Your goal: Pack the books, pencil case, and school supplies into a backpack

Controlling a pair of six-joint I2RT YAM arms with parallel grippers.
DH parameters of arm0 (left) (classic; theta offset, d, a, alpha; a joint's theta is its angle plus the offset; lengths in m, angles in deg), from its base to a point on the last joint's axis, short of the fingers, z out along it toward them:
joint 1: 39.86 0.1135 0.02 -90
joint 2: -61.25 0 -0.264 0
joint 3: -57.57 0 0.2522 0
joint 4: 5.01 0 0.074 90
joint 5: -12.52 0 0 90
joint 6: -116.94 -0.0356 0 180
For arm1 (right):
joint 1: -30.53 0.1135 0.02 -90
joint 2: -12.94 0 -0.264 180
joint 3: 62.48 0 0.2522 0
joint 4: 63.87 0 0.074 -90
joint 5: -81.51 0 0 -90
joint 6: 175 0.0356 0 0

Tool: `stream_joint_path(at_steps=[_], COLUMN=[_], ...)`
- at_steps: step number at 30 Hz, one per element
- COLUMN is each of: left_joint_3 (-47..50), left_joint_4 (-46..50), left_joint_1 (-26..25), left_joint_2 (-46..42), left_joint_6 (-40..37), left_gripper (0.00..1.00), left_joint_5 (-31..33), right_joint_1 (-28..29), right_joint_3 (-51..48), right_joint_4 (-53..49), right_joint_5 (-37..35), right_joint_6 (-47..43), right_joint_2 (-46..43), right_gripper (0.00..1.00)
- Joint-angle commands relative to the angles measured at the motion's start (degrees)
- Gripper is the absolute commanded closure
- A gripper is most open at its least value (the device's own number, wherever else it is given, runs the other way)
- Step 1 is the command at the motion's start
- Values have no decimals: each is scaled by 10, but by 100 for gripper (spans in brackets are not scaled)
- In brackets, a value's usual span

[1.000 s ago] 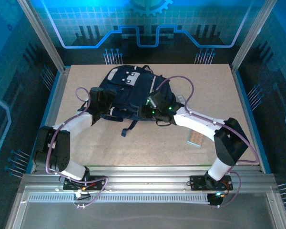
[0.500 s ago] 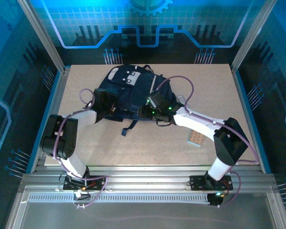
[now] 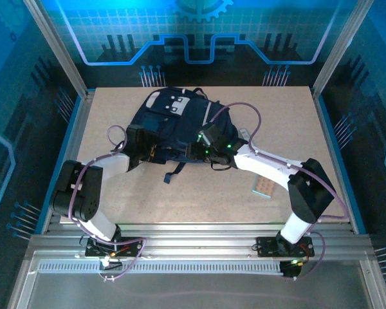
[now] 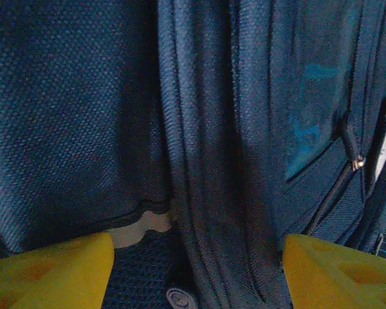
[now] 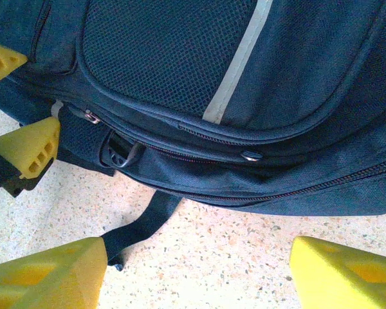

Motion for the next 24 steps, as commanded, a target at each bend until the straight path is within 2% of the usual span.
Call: stream_joint_path(at_steps=[1,5,10,11,13,15,16,20,24], left_joint_3=[18,-9,-100,-115,-138,-142,-137,-86,-27], left_joint_4=[42,26,-9,-11,-19,-31,-36,-71,-100], left_joint_1=[-4,6,28,29,30,30,30,24,-2], left_joint_2=[-12,24,116,128,150,159,160,130,61], left_joint_6=[4,-8,-11,-15,-27,-26,-24,-6,32], left_gripper=[29,29,41,47,80,97,100,100,100], left_joint_5=[-8,-3,-42,-48,-65,-81,-88,-86,-72], right_joint_1=[3,2,3,3,5,6,6,6,7], right_joint_3=[8,8,6,6,6,9,12,36,67], right_joint_4=[-4,-1,-2,-1,2,2,1,-2,2], right_joint_5=[-17,-16,-7,-6,-5,-6,-6,3,21], right_joint_6=[-3,-4,-9,-11,-16,-21,-23,-28,-11], right_joint_2=[3,3,1,0,-1,1,5,31,54], right_gripper=[24,24,25,25,27,28,29,31,31])
